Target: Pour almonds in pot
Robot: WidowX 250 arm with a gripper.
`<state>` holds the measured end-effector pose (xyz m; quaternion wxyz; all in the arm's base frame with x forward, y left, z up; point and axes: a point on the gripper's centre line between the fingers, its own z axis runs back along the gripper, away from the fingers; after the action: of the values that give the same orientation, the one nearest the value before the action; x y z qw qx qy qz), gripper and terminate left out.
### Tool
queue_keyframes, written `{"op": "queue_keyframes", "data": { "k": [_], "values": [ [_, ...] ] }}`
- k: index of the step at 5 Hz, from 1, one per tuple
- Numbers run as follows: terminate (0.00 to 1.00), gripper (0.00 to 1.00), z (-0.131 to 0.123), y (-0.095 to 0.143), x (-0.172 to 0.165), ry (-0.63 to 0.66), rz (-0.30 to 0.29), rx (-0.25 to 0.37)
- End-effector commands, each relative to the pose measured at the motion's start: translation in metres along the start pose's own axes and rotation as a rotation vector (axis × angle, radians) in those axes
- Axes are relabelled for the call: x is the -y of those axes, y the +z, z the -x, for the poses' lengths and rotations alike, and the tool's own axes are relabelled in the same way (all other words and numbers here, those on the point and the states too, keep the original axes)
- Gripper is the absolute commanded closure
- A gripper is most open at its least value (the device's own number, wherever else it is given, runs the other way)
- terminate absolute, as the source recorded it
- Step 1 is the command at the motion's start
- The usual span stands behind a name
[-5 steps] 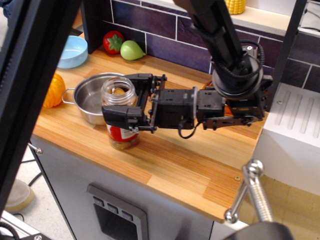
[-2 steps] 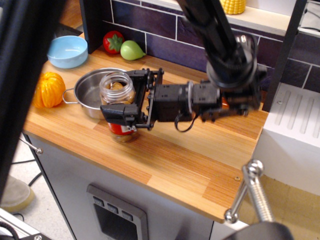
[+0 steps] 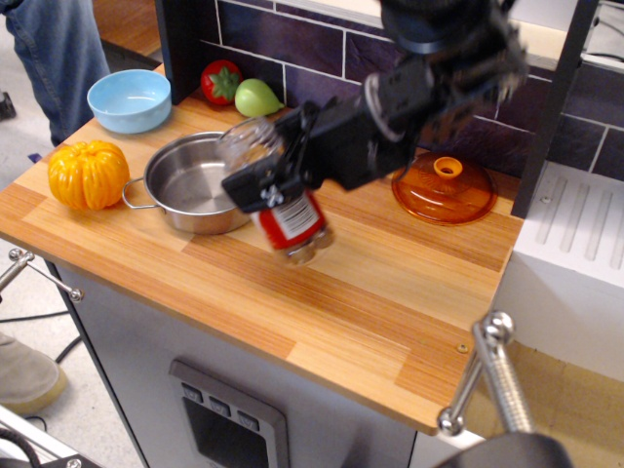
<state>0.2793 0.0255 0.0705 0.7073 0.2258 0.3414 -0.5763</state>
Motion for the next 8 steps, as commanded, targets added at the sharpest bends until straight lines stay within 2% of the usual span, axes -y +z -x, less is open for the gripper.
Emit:
{"op": "queue_keyframes", "data": {
  "k": [1, 2, 3, 5, 6, 8],
  "values": [
    [0.00, 1.00, 0.016, 0.014, -0.008, -0.132, -0.004, 0.343],
    [0.00, 1.00, 0.024, 0.014, -0.011, -0.175, 0.031, 0.543],
    [0.00, 1.00, 0.032, 0.015, -0.020, -0.243, 0.095, 0.715],
    [0.00, 1.00, 0.038, 0.009, -0.026, -0.302, 0.104, 0.890],
    [0.00, 1.00, 0.036, 0.007, -0.025, -0.291, 0.087, 0.954],
    [0.00, 1.00, 0.033, 0.004, -0.026, -0.300, 0.130, 1.104]
  ]
}}
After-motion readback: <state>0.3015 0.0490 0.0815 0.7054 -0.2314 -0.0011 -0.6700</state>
